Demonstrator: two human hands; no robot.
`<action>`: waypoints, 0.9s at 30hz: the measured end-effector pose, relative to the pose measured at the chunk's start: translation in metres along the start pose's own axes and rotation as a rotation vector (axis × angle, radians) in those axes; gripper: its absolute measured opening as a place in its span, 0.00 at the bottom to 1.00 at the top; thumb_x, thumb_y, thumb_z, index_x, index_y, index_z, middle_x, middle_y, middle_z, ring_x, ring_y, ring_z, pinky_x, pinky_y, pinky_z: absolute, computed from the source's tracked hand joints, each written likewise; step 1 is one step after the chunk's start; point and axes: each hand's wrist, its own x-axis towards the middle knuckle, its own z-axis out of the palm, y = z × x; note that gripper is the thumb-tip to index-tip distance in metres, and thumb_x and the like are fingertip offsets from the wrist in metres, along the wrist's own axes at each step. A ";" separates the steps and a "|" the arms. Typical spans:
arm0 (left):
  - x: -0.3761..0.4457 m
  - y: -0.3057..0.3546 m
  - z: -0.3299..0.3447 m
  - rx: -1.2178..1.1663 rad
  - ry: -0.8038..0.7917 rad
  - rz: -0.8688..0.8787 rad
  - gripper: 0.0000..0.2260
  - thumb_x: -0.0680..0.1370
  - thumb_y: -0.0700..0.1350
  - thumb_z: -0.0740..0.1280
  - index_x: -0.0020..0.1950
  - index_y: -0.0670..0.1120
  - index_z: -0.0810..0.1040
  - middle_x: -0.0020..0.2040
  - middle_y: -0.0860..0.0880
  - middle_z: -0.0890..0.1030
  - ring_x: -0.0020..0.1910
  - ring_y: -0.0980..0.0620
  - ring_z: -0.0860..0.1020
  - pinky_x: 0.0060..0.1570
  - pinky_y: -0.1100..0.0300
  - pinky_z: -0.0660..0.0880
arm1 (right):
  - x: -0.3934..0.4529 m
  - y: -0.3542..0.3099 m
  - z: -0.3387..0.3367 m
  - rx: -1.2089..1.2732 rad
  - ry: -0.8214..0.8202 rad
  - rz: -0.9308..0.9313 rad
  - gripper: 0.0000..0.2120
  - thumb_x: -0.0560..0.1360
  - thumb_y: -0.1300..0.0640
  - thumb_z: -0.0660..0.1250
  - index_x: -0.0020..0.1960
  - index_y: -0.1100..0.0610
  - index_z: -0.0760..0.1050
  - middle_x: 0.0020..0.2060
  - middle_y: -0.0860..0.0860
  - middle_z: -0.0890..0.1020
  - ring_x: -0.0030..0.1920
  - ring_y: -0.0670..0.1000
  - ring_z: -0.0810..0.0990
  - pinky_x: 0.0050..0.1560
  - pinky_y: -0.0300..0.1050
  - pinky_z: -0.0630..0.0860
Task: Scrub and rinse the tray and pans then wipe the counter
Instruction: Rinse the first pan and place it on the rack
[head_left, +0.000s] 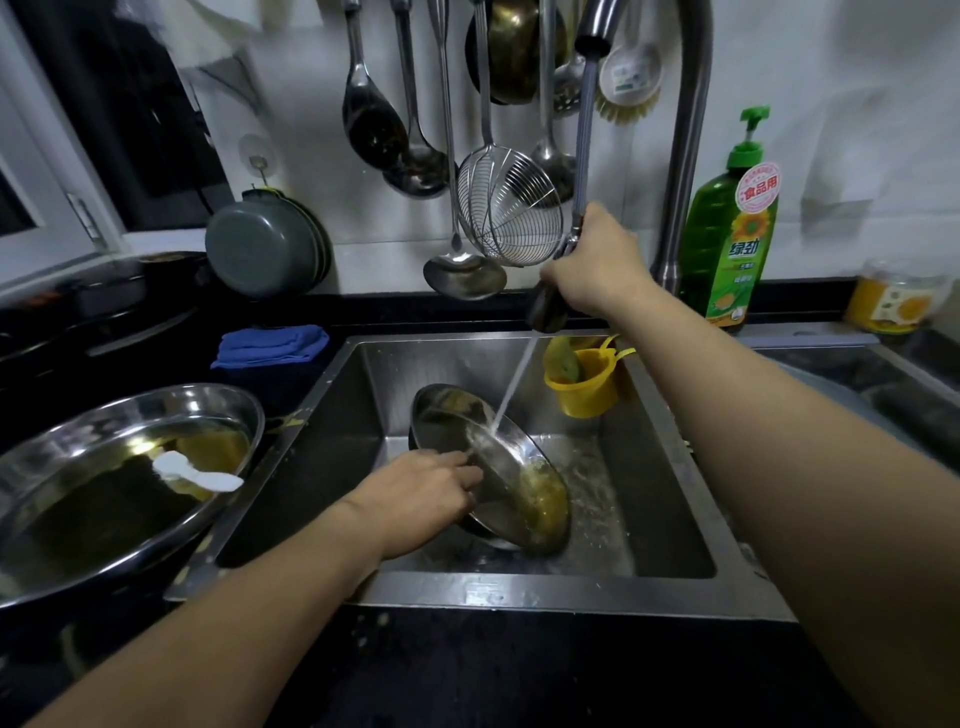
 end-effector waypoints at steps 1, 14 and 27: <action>0.000 0.000 0.000 0.008 0.004 -0.002 0.07 0.66 0.41 0.80 0.39 0.50 0.84 0.42 0.53 0.79 0.40 0.51 0.77 0.32 0.57 0.75 | -0.001 0.001 -0.004 -0.031 -0.016 0.008 0.21 0.73 0.58 0.72 0.63 0.55 0.70 0.55 0.55 0.79 0.58 0.59 0.77 0.56 0.50 0.76; 0.002 -0.004 -0.001 0.237 -0.114 0.083 0.03 0.69 0.42 0.76 0.39 0.49 0.85 0.44 0.50 0.80 0.43 0.48 0.77 0.38 0.53 0.77 | -0.022 -0.011 -0.045 -0.017 -0.278 0.131 0.20 0.73 0.62 0.74 0.60 0.58 0.70 0.48 0.59 0.81 0.41 0.60 0.85 0.38 0.59 0.85; 0.011 -0.018 -0.049 0.759 -0.720 0.410 0.07 0.80 0.41 0.69 0.56 0.46 0.84 0.51 0.47 0.84 0.51 0.41 0.81 0.46 0.50 0.78 | -0.035 -0.017 -0.055 -0.027 -0.254 0.099 0.12 0.73 0.64 0.73 0.52 0.58 0.73 0.48 0.60 0.80 0.42 0.61 0.83 0.36 0.57 0.84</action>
